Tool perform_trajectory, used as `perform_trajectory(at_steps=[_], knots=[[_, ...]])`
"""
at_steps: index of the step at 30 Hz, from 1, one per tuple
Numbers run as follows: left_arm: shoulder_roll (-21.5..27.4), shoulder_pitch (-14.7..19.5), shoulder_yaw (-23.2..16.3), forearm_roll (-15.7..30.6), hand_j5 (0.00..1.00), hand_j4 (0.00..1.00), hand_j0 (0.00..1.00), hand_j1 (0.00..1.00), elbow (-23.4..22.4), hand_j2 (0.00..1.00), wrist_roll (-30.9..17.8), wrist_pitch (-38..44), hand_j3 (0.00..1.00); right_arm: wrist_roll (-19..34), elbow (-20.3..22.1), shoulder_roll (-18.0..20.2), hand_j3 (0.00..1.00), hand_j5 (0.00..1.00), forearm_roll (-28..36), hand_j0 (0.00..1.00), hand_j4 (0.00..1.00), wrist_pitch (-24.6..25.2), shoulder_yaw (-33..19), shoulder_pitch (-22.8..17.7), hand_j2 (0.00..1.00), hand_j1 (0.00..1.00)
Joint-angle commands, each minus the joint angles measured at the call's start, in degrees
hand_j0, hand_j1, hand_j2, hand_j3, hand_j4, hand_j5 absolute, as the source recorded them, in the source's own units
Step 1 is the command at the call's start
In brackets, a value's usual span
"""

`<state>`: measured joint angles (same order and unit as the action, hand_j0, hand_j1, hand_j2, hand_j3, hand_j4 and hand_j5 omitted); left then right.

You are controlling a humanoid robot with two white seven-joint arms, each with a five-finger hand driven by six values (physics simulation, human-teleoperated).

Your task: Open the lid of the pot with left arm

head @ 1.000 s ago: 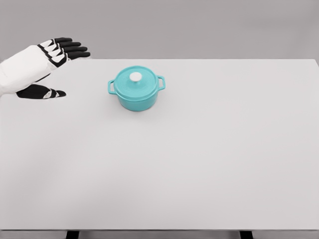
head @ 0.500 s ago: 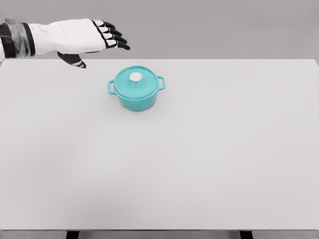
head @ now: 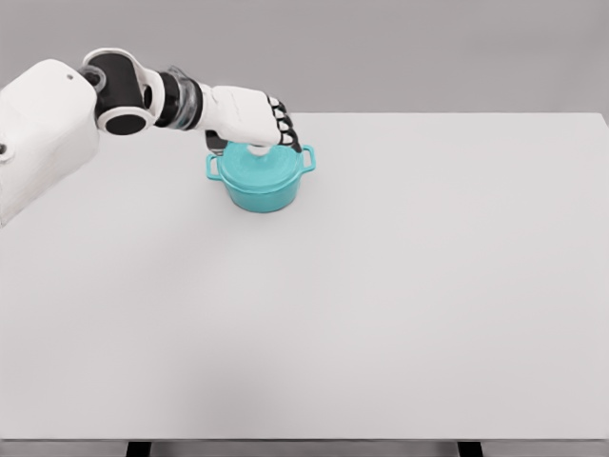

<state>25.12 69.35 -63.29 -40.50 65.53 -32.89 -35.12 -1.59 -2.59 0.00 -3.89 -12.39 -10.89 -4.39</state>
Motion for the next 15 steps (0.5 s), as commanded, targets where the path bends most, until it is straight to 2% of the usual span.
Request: perform_trajectory(at_steps=[1, 8, 15], knots=[[-1.0, 0.0, -0.9, -0.1, 1.0, 1.0, 1.0, 1.0, -1.3, 1.0, 0.0, 0.1, 1.0, 0.0, 0.0, 0.0, 1.0, 1.0, 0.0, 1.0, 1.0, 0.0, 0.0, 0.0, 1.0, 1.0], [-1.1, 0.0, -0.9, -1.2, 1.0, 1.0, 1.0, 1.0, -5.2, 1.0, -2.1, 0.1, 1.0, 0.0, 0.0, 0.0, 1.0, 1.0, 0.0, 1.0, 1.0, 0.0, 0.0, 0.0, 1.0, 1.0], [-0.5, 0.9, -0.5, -1.3, 1.0, 1.0, 1.0, 1.0, -5.5, 1.0, -2.1, 0.1, 1.0, 0.0, -0.1, 0.0, 1.0, 1.0, 0.0, 1.0, 1.0, 0.0, 0.0, 0.0, 1.0, 1.0]])
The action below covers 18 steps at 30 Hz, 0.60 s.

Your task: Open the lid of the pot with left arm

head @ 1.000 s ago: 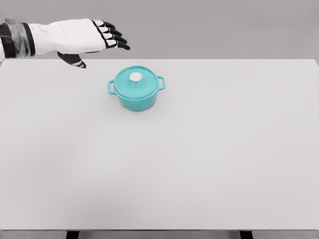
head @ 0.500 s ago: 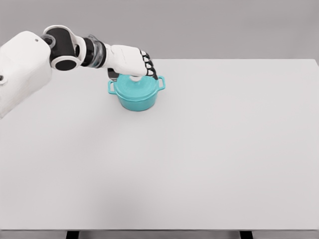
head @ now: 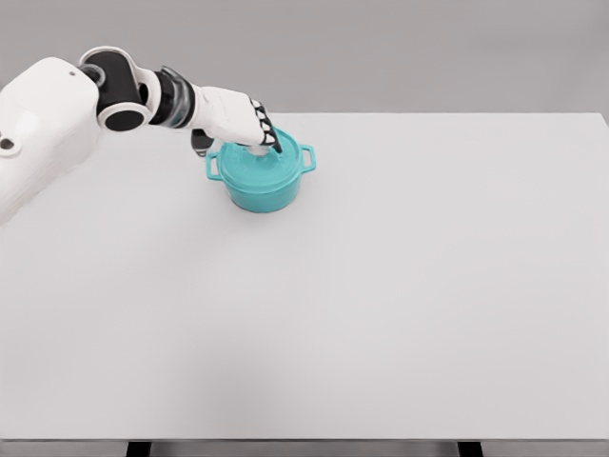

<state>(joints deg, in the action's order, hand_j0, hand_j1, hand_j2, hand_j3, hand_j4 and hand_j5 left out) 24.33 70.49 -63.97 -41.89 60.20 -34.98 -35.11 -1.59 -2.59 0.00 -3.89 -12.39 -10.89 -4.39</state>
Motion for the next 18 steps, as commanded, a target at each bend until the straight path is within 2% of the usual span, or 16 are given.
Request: perform_trajectory(at_steps=[1, 3, 5, 18], knots=[[0.3, 0.0, 0.2, 0.1, 1.0, 1.0, 1.0, 1.0, -0.2, 1.0, 0.0, 0.1, 1.0, 0.0, 0.0, 0.0, 1.0, 1.0, 0.0, 1.0, 1.0, 0.0, 0.0, 0.0, 1.0, 1.0], [0.3, 0.1, 0.2, 0.0, 1.0, 1.0, 1.0, 1.0, -0.2, 1.0, 0.0, 0.1, 1.0, 0.0, 0.0, 0.0, 1.0, 1.0, 0.0, 1.0, 1.0, 0.0, 0.0, 0.0, 1.0, 1.0], [0.2, 0.1, 0.1, -0.3, 0.91, 0.91, 0.91, 0.91, -0.1, 0.91, 0.0, 0.1, 0.91, 0.0, 0.0, 0.0, 1.0, 1.0, 0.0, 1.0, 1.0, 0.0, 0.0, 0.0, 1.0, 1.0], [-0.1, 0.1, -0.3, -0.7, 0.91, 0.91, 0.91, 0.91, -0.1, 0.91, 0.0, 0.1, 0.91, 0.0, 0.0, 0.0, 1.0, 1.0, 0.0, 1.0, 1.0, 0.0, 0.0, 0.0, 1.0, 1.0]])
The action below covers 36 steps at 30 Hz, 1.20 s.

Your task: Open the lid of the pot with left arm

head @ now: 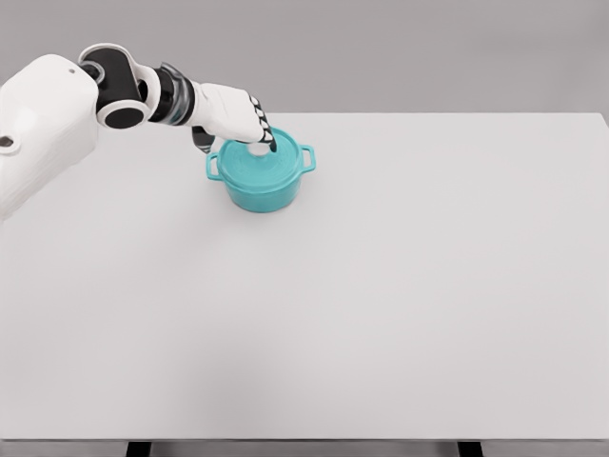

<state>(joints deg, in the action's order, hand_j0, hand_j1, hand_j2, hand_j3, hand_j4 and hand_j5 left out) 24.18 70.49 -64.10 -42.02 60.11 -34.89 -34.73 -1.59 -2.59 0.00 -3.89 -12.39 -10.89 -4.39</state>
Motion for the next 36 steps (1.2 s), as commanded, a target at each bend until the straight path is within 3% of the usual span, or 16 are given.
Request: perform_trajectory(at_steps=[1, 14, 26, 36], knots=[[0.1, 0.0, -0.1, -0.9, 0.89, 0.89, 0.89, 0.89, 0.0, 0.89, -0.1, -0.3, 0.89, 0.0, 0.0, 0.0, 1.0, 1.0, 0.0, 1.0, 1.0, 0.0, 0.0, 0.0, 1.0, 1.0], [0.0, 0.1, -0.6, -2.5, 0.74, 0.74, 0.74, 0.74, 0.0, 0.74, -0.1, -0.3, 0.74, 0.0, -0.1, 0.0, 1.0, 1.0, 0.0, 1.0, 1.0, 0.0, 0.0, 0.0, 1.0, 1.0], [0.2, 1.1, 0.1, -1.4, 0.72, 0.72, 0.72, 0.72, 0.2, 0.72, -0.1, -0.3, 0.72, 0.0, 0.0, 0.0, 1.0, 1.0, 0.0, 1.0, 1.0, 0.0, 0.0, 0.0, 1.0, 1.0], [-0.1, 1.0, -0.1, -1.7, 0.96, 0.96, 0.96, 0.96, 0.0, 0.96, -0.1, -0.3, 0.96, 0.0, 0.0, 0.0, 1.0, 1.0, 0.0, 1.0, 1.0, 0.0, 0.0, 0.0, 1.0, 1.0]])
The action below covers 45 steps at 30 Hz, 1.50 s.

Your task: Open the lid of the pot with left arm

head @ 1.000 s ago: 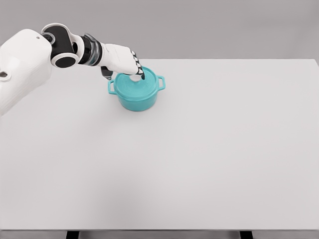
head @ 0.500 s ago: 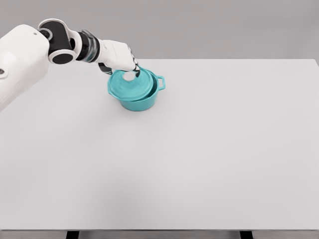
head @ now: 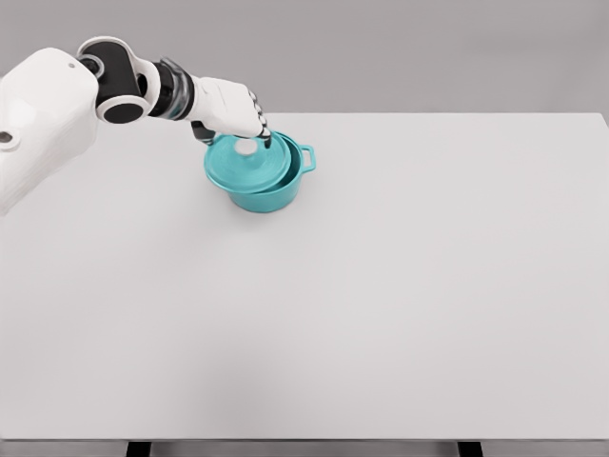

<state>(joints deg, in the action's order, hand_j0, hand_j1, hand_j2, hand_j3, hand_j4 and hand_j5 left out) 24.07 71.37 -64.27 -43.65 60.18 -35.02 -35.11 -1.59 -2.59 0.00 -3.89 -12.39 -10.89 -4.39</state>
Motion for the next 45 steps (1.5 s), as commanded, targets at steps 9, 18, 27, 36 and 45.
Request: perform_trajectory(at_steps=[9, 18, 27, 36, 45], knots=[[0.0, -0.3, 0.0, -0.8, 0.97, 0.97, 0.97, 0.97, 0.0, 0.97, 0.0, 0.1, 0.97, 0.0, 0.0, 0.0, 1.0, 1.0, 0.0, 1.0, 1.0, 0.0, 0.0, 0.0, 1.0, 1.0], [-0.5, -0.6, 0.2, -0.9, 0.97, 0.97, 0.97, 0.97, -0.1, 0.97, 0.0, 0.1, 0.97, 0.0, 0.0, 0.0, 1.0, 1.0, 0.0, 1.0, 1.0, 0.0, 0.0, 0.0, 1.0, 1.0], [-1.6, -1.5, 0.1, -0.9, 0.99, 0.99, 0.99, 0.99, -0.1, 0.99, 0.0, 0.1, 0.99, 0.0, 0.0, 0.0, 1.0, 1.0, 0.0, 1.0, 1.0, 0.0, 0.0, 0.0, 1.0, 1.0], [-1.6, -1.5, -0.2, -1.8, 0.74, 0.74, 0.74, 0.74, 0.0, 0.74, 0.0, 0.1, 0.74, 0.0, 0.0, 0.0, 1.0, 1.0, 0.0, 1.0, 1.0, 0.0, 0.0, 0.0, 1.0, 1.0], [-1.5, -1.4, -0.2, -1.5, 0.55, 0.55, 0.55, 0.55, 0.0, 0.55, 0.0, 0.1, 0.55, 0.0, 0.0, 0.0, 1.0, 1.0, 0.0, 1.0, 1.0, 0.0, 0.0, 0.0, 1.0, 1.0]])
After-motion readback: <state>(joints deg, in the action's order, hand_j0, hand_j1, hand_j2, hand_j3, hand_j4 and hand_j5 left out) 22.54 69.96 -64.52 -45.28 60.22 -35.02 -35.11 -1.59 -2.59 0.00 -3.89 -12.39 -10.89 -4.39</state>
